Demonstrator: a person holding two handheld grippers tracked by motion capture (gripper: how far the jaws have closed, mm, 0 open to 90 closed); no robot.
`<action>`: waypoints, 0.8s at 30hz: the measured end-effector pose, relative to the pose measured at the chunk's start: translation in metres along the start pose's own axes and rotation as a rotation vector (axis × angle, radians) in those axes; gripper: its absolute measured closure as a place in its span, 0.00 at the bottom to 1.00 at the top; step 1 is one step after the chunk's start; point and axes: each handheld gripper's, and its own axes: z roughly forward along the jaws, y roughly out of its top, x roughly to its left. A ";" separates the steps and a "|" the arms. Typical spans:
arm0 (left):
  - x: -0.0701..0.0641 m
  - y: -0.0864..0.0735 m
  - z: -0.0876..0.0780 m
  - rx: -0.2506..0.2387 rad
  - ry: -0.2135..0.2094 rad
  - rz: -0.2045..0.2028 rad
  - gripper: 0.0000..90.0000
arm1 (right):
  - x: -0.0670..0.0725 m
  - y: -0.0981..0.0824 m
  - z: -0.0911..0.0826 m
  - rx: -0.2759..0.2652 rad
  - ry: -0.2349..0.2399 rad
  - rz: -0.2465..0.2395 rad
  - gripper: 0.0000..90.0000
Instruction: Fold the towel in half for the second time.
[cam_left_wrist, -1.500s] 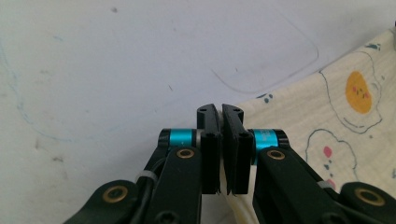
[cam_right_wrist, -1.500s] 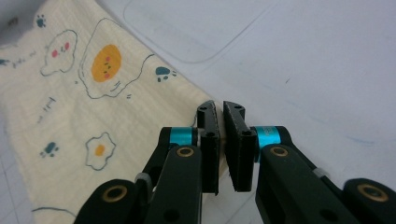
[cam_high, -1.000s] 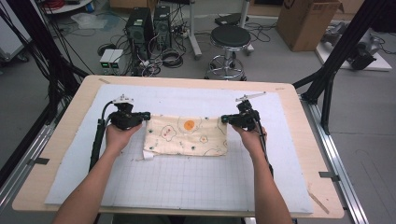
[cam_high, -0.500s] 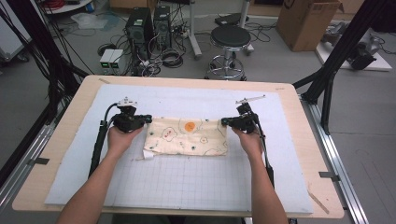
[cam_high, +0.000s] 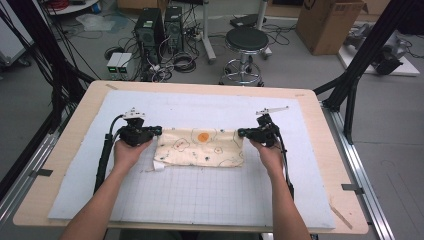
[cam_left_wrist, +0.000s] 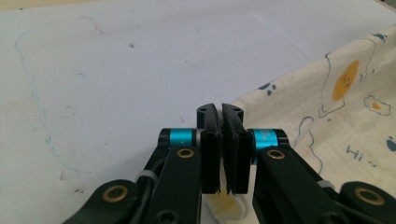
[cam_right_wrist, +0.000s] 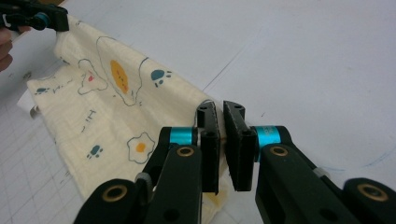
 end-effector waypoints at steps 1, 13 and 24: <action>-0.001 0.000 -0.001 -0.005 -0.003 0.002 0.95 | 0.001 0.000 -0.001 -0.001 0.001 -0.005 0.95; -0.004 -0.012 -0.013 -0.038 -0.038 -0.017 0.95 | 0.010 -0.006 -0.010 -0.017 0.034 -0.030 0.95; -0.009 -0.021 -0.019 -0.032 -0.059 0.007 0.95 | 0.011 -0.023 -0.012 -0.022 0.074 -0.018 0.95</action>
